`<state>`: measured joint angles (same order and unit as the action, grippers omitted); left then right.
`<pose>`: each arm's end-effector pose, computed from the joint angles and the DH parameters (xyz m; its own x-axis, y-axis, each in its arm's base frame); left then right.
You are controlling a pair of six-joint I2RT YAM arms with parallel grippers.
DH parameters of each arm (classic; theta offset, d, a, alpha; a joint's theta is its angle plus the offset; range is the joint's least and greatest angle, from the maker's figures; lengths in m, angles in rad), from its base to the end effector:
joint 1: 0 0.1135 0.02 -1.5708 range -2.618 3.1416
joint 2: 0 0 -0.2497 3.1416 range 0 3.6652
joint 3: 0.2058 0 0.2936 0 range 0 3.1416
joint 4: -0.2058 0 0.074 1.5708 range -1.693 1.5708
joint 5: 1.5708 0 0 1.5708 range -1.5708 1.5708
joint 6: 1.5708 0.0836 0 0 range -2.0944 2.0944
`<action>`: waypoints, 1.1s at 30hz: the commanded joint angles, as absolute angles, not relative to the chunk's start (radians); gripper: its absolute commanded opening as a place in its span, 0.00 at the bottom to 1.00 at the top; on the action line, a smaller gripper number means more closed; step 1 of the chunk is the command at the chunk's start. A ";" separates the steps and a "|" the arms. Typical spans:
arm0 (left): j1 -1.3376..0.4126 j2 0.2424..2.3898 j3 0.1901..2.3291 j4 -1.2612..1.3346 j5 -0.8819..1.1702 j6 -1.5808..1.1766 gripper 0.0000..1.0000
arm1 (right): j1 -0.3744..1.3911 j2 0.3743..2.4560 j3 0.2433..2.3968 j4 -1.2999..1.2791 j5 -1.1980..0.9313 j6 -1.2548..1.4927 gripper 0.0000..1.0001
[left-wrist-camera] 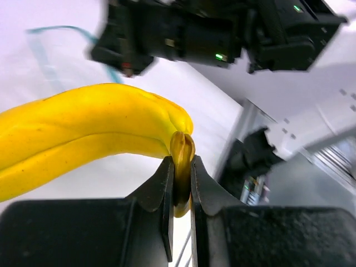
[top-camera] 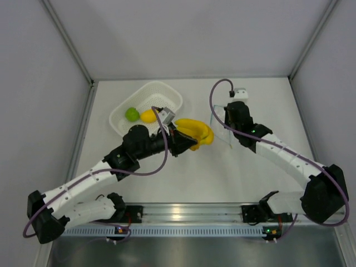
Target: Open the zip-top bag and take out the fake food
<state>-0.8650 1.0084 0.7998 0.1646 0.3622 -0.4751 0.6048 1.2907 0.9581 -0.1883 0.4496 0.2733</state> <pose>0.1931 -0.2723 0.3172 -0.4560 -0.1244 -0.8813 0.8240 0.3151 -0.4708 0.3264 0.1815 0.2420 -0.4487 -0.0146 -0.8936 -0.0840 0.9961 0.0259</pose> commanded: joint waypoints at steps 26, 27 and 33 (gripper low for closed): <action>-0.275 1.598 1.270 -0.370 -0.206 -0.693 0.00 | 0.483 1.155 0.986 -0.302 0.394 0.267 0.00; -0.276 1.603 1.269 -0.367 -0.192 -0.699 0.00 | 0.483 1.161 0.986 -0.302 0.394 0.267 0.00; -0.278 1.600 1.262 -0.342 -0.101 -0.715 0.00 | 0.485 1.218 1.003 -0.307 0.387 0.275 0.00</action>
